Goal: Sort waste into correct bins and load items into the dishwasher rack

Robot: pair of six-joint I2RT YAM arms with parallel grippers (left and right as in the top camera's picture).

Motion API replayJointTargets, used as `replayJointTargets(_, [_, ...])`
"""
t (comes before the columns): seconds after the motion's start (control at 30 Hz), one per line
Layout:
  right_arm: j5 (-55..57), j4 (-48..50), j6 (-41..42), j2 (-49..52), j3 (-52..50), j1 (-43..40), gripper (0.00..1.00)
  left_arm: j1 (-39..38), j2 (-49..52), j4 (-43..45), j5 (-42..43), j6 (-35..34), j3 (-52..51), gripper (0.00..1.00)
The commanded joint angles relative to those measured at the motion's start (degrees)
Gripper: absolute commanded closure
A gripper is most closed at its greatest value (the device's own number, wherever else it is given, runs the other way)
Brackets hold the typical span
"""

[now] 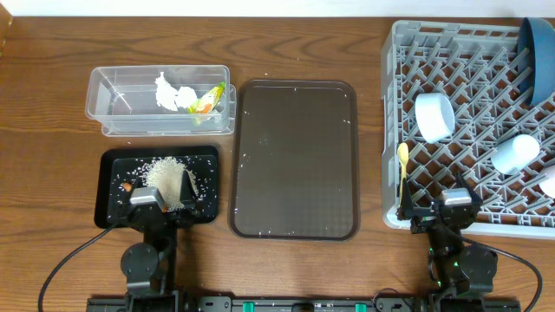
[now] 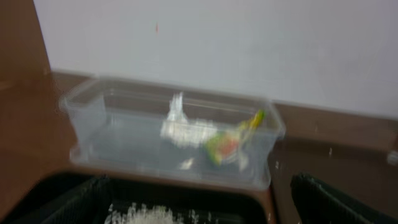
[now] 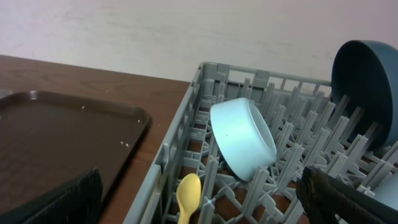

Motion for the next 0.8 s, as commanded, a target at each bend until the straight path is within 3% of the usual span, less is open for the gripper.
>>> replayJointTargets(0.0, [0.4,-0.2,-0.6,-0.5,-0.1,-0.5,0.01,0.1,-0.5,-3.2,-0.5,1.2,-0.2,0.06])
replayJointTargets(0.77, [0.4,-0.2,-0.6,-0.5,-0.1,-0.5,0.01,0.1,-0.3,-4.7,-0.5,1.3,-0.2,0.06])
